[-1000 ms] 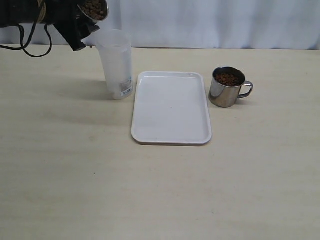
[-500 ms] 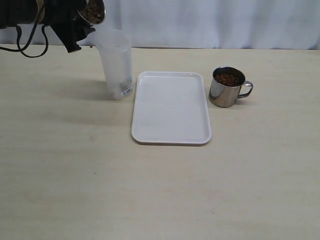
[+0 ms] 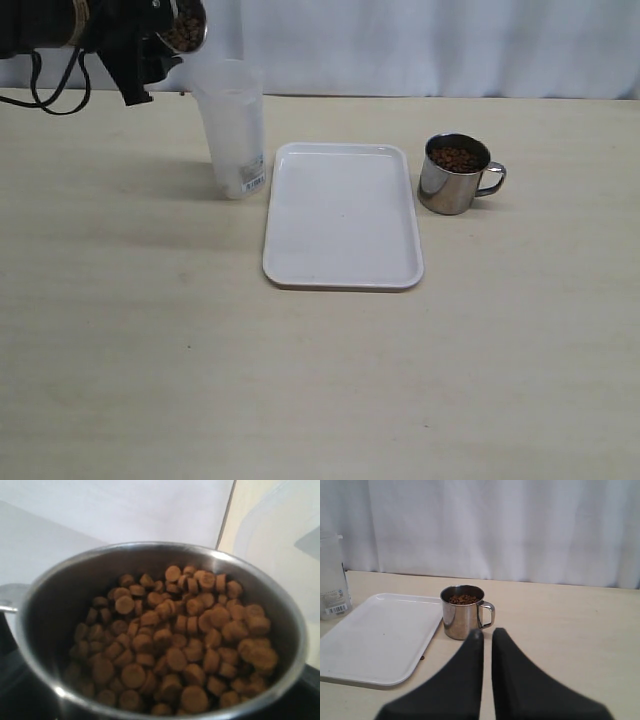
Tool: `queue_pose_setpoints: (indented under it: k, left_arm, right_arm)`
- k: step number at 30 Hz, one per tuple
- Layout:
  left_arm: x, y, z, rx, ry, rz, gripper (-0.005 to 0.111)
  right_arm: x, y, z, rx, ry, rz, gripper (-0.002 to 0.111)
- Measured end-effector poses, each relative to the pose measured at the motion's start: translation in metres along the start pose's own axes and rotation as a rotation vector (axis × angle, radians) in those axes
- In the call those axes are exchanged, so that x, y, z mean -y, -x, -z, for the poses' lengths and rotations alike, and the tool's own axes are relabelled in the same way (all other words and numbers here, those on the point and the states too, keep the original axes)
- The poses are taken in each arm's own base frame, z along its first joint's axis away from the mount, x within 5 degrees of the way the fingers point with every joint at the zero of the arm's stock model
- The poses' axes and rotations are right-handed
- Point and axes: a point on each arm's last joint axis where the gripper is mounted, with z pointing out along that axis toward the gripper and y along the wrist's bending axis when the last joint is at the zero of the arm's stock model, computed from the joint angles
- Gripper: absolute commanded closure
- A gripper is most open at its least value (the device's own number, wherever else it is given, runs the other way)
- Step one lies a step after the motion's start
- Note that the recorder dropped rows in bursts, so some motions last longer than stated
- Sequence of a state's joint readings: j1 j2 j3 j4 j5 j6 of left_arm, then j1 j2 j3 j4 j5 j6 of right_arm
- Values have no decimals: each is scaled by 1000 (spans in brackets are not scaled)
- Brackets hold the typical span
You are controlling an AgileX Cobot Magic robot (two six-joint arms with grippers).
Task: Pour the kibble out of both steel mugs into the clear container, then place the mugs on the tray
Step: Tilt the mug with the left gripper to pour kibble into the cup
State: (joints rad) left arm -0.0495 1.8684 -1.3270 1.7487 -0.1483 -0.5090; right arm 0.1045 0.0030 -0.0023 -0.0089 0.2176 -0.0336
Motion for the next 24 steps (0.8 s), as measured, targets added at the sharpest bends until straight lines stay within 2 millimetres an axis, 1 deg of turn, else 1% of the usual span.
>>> queue_pose_setpoints:
  k: [5, 9, 21, 24]
  left_arm:
    - [2, 8, -2, -37, 24, -66, 107]
    - [4, 14, -2, -33, 23, -89, 107]
    - [3, 14, -2, -50, 31, -132, 107]
    - [6, 12, -5, -53, 22, -141, 107]
  right_arm:
    - [0, 0, 0, 0, 0, 0, 103]
    - [0, 0, 0, 0, 0, 0, 103]
    - [0, 0, 0, 0, 0, 0, 103]
    - [0, 0, 0, 0, 0, 0, 103]
